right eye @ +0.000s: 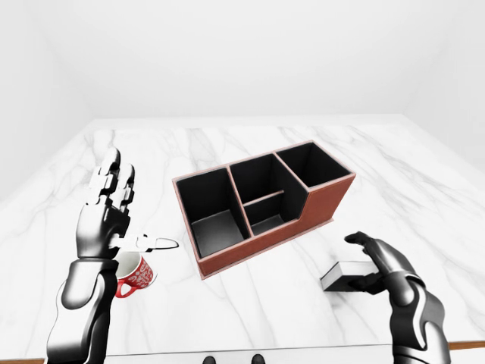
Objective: Pick up the book and place it in the back compartment of the caddy.
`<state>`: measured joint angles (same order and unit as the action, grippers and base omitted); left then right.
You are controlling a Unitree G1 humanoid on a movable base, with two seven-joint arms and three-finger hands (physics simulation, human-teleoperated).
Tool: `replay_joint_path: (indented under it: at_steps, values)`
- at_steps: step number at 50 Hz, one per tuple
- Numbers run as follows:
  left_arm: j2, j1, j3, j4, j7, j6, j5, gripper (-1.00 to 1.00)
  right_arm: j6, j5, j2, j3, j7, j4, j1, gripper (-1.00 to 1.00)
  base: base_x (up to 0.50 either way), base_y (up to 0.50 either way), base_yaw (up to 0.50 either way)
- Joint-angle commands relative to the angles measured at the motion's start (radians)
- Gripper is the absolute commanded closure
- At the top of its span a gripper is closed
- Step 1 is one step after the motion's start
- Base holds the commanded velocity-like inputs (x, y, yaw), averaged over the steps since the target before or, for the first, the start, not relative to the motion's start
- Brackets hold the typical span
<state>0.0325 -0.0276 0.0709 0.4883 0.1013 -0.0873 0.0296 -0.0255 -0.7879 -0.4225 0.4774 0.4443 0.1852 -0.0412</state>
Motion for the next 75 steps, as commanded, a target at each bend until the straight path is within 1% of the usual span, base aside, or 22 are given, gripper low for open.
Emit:
replay_joint_path:
  at_steps: [1, 6, 9, 20, 24, 25, 30, 31, 37, 39, 43, 46, 53, 54, 56, 64, 75]
  values:
    - [-0.001, -0.003, -0.002, 0.003, 0.000, 0.000, 0.002, -1.00, -0.004, 0.012, 0.003, -0.009, 0.000, 0.018, -0.001, 1.00, 0.00, 0.00, 0.00]
    - [-0.002, -0.003, -0.004, 0.004, 0.000, 0.000, 0.003, -1.00, 0.000, 0.020, 0.003, -0.007, 0.009, 0.012, -0.001, 1.00, 0.00, 0.00, 0.00]
    - [-0.002, -0.003, -0.004, 0.009, -0.001, 0.000, 0.003, -1.00, -0.010, 0.016, 0.001, -0.010, 0.003, 0.018, -0.003, 1.00, 0.00, 0.00, 0.00]
    - [-0.001, 0.001, -0.001, 0.000, -0.001, 0.000, 0.001, -1.00, 0.014, 0.011, 0.019, 0.010, 0.040, -0.075, -0.009, 1.00, 0.00, 0.00, 0.00]
    - [0.001, 0.003, 0.002, 0.003, -0.001, 0.000, 0.000, -1.00, 0.029, 0.008, 0.029, 0.020, 0.061, -0.129, -0.012, 1.00, 0.00, 0.00, 0.00]
    - [0.000, 0.003, 0.002, 0.003, -0.001, 0.000, -0.001, -1.00, 0.039, 0.009, 0.036, 0.027, 0.077, -0.164, -0.017, 1.00, 0.00, 0.00, 0.00]
    - [0.000, 0.003, 0.001, -0.006, -0.002, 0.000, 0.001, -1.00, 0.049, 0.011, 0.050, 0.042, 0.108, -0.220, -0.018, 1.00, 0.00, 0.00, 0.00]
    - [0.000, 0.003, 0.001, -0.006, -0.002, 0.000, 0.000, -1.00, 0.057, 0.012, 0.055, 0.048, 0.121, -0.245, -0.021, 1.00, 0.00, 0.00, 0.00]
    - [0.000, 0.003, 0.002, -0.003, -0.002, 0.000, 0.000, -1.00, 0.071, 0.007, 0.070, 0.060, 0.155, -0.317, -0.021, 1.00, 0.00, 0.00, 0.00]
    - [0.000, 0.000, 0.000, 0.003, -0.002, 0.000, 0.002, -1.00, 0.085, 0.007, 0.078, 0.068, 0.185, -0.369, -0.025, 1.00, 0.00, 0.00, 0.00]
    - [-0.001, -0.001, -0.002, 0.000, -0.002, 0.000, 0.003, -1.00, 0.100, -0.002, 0.083, 0.078, 0.226, -0.427, -0.018, 1.00, 0.00, 0.00, 0.00]
    - [-0.001, -0.002, -0.003, -0.002, -0.002, 0.000, 0.004, -1.00, 0.095, -0.009, 0.083, 0.084, 0.241, -0.446, -0.016, 1.00, 0.00, 0.00, 0.00]
    - [-0.002, 0.000, -0.006, -0.009, -0.003, 0.000, 0.006, -1.00, 0.104, -0.027, 0.075, 0.075, 0.254, -0.489, 0.011, 1.00, 0.00, 0.00, 0.00]
    - [-0.002, 0.000, -0.006, -0.011, -0.003, 0.000, 0.006, -1.00, 0.111, -0.029, 0.075, 0.074, 0.254, -0.505, 0.015, 1.00, 0.00, 0.00, 0.00]
    - [-0.002, 0.000, -0.007, -0.016, -0.003, 0.000, 0.006, -1.00, 0.113, -0.036, 0.072, 0.071, 0.254, -0.531, 0.023, 1.00, 0.00, 0.00, 0.00]
    - [-0.002, 0.001, -0.007, -0.017, -0.003, 0.000, 0.006, -1.00, 0.113, -0.070, 0.067, 0.031, 0.254, -0.599, 0.066, 1.00, 0.00, 0.00, 0.00]
    - [-0.002, 0.000, -0.007, -0.008, -0.003, 0.000, 0.006, -1.00, 0.113, -0.083, 0.047, -0.001, 0.254, -0.676, 0.134, 1.00, 0.00, 0.00, 0.00]
